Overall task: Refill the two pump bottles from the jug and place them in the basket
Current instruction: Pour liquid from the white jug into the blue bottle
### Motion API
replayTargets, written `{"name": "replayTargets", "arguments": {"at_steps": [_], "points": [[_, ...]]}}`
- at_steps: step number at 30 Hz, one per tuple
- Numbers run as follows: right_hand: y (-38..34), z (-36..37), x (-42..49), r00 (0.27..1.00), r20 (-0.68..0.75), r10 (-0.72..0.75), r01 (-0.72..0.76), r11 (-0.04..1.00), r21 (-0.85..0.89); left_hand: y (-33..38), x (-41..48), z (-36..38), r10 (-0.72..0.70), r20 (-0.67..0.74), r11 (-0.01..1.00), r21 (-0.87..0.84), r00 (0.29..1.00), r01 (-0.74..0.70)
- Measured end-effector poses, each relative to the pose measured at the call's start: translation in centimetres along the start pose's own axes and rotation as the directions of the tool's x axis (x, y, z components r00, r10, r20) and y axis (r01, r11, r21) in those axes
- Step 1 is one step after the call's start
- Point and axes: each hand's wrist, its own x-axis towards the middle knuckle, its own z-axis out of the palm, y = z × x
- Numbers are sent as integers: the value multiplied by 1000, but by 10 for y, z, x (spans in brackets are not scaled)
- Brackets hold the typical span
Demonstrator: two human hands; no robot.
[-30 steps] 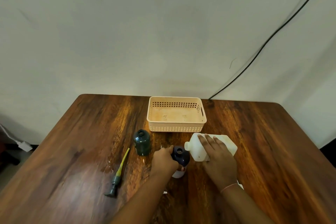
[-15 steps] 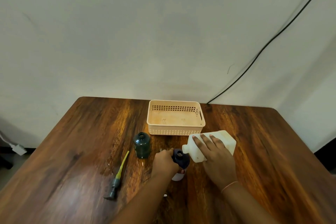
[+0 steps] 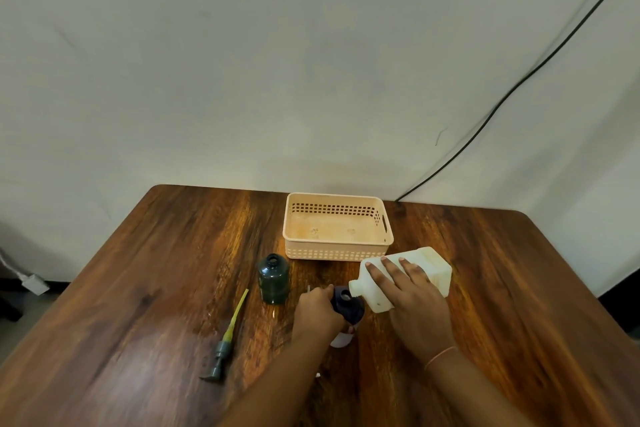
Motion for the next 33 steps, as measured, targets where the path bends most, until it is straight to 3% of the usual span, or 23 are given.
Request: {"name": "replayTargets", "arguments": {"at_steps": [33], "points": [[1, -3, 1, 999, -1, -47, 47, 999, -22, -2, 4, 0, 35, -17, 999, 41, 999, -34]]}}
